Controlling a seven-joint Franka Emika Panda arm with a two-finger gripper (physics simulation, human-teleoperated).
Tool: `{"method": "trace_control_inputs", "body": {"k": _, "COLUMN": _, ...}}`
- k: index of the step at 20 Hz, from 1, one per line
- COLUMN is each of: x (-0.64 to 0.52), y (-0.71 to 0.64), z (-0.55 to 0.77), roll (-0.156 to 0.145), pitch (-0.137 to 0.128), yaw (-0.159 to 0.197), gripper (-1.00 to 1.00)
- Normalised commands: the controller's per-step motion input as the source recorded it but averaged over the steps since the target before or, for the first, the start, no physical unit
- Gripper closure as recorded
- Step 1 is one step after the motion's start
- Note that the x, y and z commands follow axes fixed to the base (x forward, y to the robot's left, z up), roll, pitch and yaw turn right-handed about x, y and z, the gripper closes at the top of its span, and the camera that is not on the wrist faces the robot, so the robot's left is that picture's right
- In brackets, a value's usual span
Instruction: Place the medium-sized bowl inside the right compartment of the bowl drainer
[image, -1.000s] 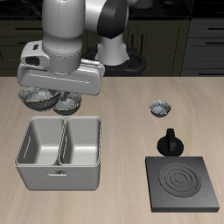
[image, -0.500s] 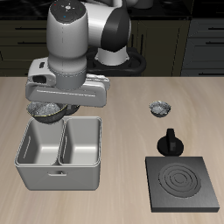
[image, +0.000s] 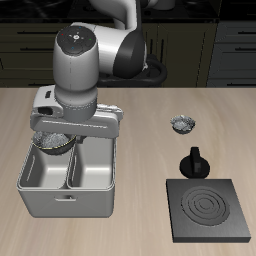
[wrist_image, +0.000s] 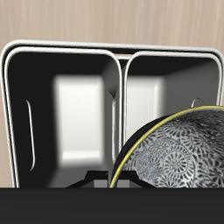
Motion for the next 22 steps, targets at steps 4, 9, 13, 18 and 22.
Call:
{"method": "trace_control_inputs", "body": {"k": 4, "x": 0.01, "y": -0.06, "z": -0.19, "roll": -0.027, "pitch": 0.022, "yaw": -0.014, "gripper": 1.00}}
{"method": "trace_control_inputs", "body": {"k": 9, "x": -0.03, "y": -0.22, "z": -0.16, "roll": -0.070, "pitch": 0.035, "yaw": -0.018, "gripper": -1.00}}
{"method": "trace_control_inputs", "body": {"k": 13, "x": -0.09, "y": -0.13, "z": -0.15, "roll": 0.015, "pitch": 0.017, "yaw": -0.001, "gripper": -1.00}}
{"method": "trace_control_inputs", "body": {"k": 18, "x": -0.12, "y": 0.16, "z": 0.05, "roll": 0.039, "pitch": -0.026, "yaw": 0.025, "gripper": -1.00}}
{"method": "trace_control_inputs", "body": {"k": 22, "x": -0.14, "y": 0.16, "z": 0.14, "roll": 0.029, "pitch": -0.026, "yaw": 0.015, "gripper": -1.00}}
